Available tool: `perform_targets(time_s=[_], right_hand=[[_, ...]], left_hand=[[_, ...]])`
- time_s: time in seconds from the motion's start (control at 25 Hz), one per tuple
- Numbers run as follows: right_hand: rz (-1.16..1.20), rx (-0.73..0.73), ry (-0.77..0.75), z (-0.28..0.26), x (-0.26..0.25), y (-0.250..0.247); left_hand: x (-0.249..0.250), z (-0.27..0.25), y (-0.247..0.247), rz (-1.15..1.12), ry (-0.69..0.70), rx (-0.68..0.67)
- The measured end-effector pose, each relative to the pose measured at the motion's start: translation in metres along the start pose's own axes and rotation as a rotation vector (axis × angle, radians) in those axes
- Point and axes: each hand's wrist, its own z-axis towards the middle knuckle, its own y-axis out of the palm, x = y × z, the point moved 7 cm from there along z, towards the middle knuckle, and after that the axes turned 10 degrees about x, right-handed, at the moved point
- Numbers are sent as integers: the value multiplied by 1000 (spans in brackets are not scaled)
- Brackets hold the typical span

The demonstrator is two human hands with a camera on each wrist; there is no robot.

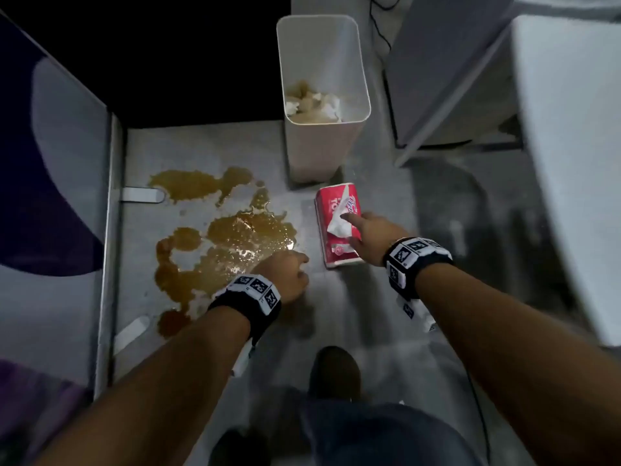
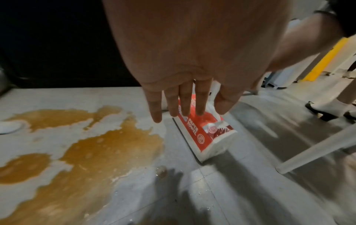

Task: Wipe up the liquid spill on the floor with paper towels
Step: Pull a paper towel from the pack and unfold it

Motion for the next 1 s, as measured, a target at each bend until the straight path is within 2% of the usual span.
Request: perform_targets(time_s=[0.16,0.28,0.36,0.48,0.56,0.64,0.76,0.84,1.0], right_hand=[[-88,10,-75,44,5,29],[-199,8,-111,65,10,37],[-246,71,-144,73,11,32],[-188,186,-137,75,17,11],[-125,242,-103,72,23,-4],[-77,257,7,66,27,-8],[-135,146,205,65,23,7],[-194,94,244,69,15,24],[-105,145,267,68,9,13]], left_hand=[[16,38,60,74,158,-69],[24,59,91,159,231,-54],[30,63,103,220,291,-14],[35,64,111,235,329,25],[37,64,110,244,315,54],[42,62,105,244,297,121],[50,63,106,317,297,177],[52,64,109,397,306,202],[46,63,115,396,294,170]])
